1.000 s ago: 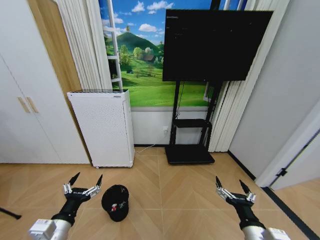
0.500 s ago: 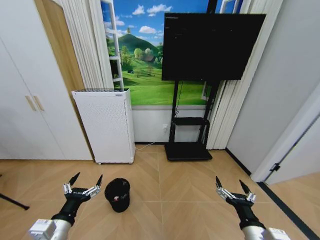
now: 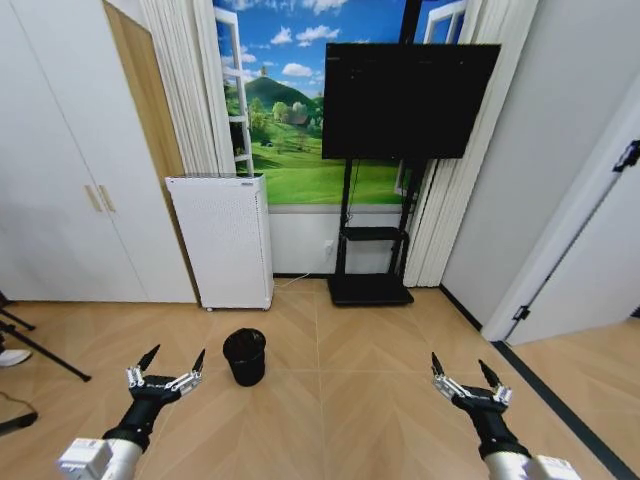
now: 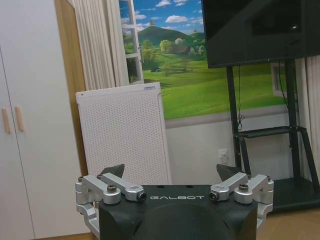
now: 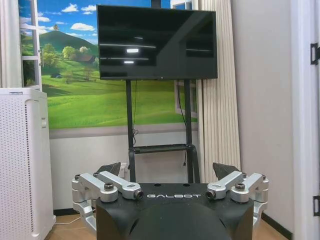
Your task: Pick up the trash bin and place the garbage on the floor into it.
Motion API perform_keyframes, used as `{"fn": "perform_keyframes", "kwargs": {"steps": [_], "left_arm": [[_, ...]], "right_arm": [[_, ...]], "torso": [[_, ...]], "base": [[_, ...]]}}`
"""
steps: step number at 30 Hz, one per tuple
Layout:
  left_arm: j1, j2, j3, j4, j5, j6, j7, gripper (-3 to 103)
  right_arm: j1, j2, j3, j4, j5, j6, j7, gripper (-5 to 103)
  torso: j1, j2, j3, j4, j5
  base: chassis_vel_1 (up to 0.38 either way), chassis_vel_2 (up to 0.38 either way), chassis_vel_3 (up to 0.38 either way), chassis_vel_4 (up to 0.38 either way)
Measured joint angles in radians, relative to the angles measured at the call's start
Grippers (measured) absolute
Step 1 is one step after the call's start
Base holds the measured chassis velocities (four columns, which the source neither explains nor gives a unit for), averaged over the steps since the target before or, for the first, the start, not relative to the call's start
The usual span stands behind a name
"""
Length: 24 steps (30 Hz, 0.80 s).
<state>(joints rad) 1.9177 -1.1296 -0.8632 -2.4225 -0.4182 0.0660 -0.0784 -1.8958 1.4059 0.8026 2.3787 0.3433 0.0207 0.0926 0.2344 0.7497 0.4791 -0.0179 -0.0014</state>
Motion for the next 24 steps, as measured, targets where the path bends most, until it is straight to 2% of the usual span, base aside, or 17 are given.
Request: {"fn": "perform_keyframes", "kwargs": {"steps": [2, 3, 5, 6, 8, 9, 11, 13, 15, 20, 24], "left_arm": [[0.000, 0.000, 0.000, 0.000, 0.000, 0.000, 0.000, 100], [0.000, 0.000, 0.000, 0.000, 0.000, 0.000, 0.000, 100], [0.000, 0.000, 0.000, 0.000, 0.000, 0.000, 0.000, 100], [0.000, 0.000, 0.000, 0.000, 0.000, 0.000, 0.000, 100], [0.000, 0.000, 0.000, 0.000, 0.000, 0.000, 0.000, 100], [0.000, 0.000, 0.000, 0.000, 0.000, 0.000, 0.000, 100], [0.000, 0.000, 0.000, 0.000, 0.000, 0.000, 0.000, 100], [0.000, 0.000, 0.000, 0.000, 0.000, 0.000, 0.000, 100], [0.000, 0.000, 0.000, 0.000, 0.000, 0.000, 0.000, 100], [0.000, 0.000, 0.000, 0.000, 0.000, 0.000, 0.000, 100], [0.000, 0.000, 0.000, 0.000, 0.000, 0.000, 0.000, 100]], "right_arm": [[0.000, 0.000, 0.000, 0.000, 0.000, 0.000, 0.000, 100], [0.000, 0.000, 0.000, 0.000, 0.000, 0.000, 0.000, 100], [0.000, 0.000, 0.000, 0.000, 0.000, 0.000, 0.000, 100], [0.000, 0.000, 0.000, 0.000, 0.000, 0.000, 0.000, 100], [0.000, 0.000, 0.000, 0.000, 0.000, 0.000, 0.000, 100], [0.000, 0.000, 0.000, 0.000, 0.000, 0.000, 0.000, 100], [0.000, 0.000, 0.000, 0.000, 0.000, 0.000, 0.000, 100], [0.000, 0.000, 0.000, 0.000, 0.000, 0.000, 0.000, 100], [-0.001, 0.000, 0.000, 0.000, 0.000, 0.000, 0.000, 100], [0.000, 0.000, 0.000, 0.000, 0.000, 0.000, 0.000, 100], [0.000, 0.000, 0.000, 0.000, 0.000, 0.000, 0.000, 100]], "torso": [[0.000, 0.000, 0.000, -0.0002, -0.0003], [0.000, 0.000, 0.000, 0.0002, 0.0030], [0.000, 0.000, 0.000, -0.0001, 0.0024], [0.000, 0.000, 0.000, 0.0000, -0.0008], [0.000, 0.000, 0.000, 0.0004, 0.0005], [0.000, 0.000, 0.000, 0.0000, 0.0029], [0.000, 0.000, 0.000, 0.0002, 0.0015], [0.000, 0.000, 0.000, -0.0002, 0.0003], [0.000, 0.000, 0.000, -0.0008, 0.0021], [0.001, -0.001, 0.001, 0.0004, 0.0015], [0.001, -0.001, 0.001, 0.0002, 0.0012]], "base": [[0.369, -0.381, -0.354, 0.341], [0.369, -0.381, -0.383, 0.336], [0.363, -0.345, -0.319, 0.347], [0.299, -0.390, -0.319, 0.305], [0.299, -0.200, -0.303, 0.305], [0.286, -0.204, -0.274, 0.263], [0.167, -0.204, -0.274, 0.263], [0.037, -0.012, -0.103, 0.103], [-0.014, -0.004, -0.051, 0.051], [-0.075, -0.019, 0.078, -0.023], [-0.034, 0.044, 0.061, -0.058]]}}
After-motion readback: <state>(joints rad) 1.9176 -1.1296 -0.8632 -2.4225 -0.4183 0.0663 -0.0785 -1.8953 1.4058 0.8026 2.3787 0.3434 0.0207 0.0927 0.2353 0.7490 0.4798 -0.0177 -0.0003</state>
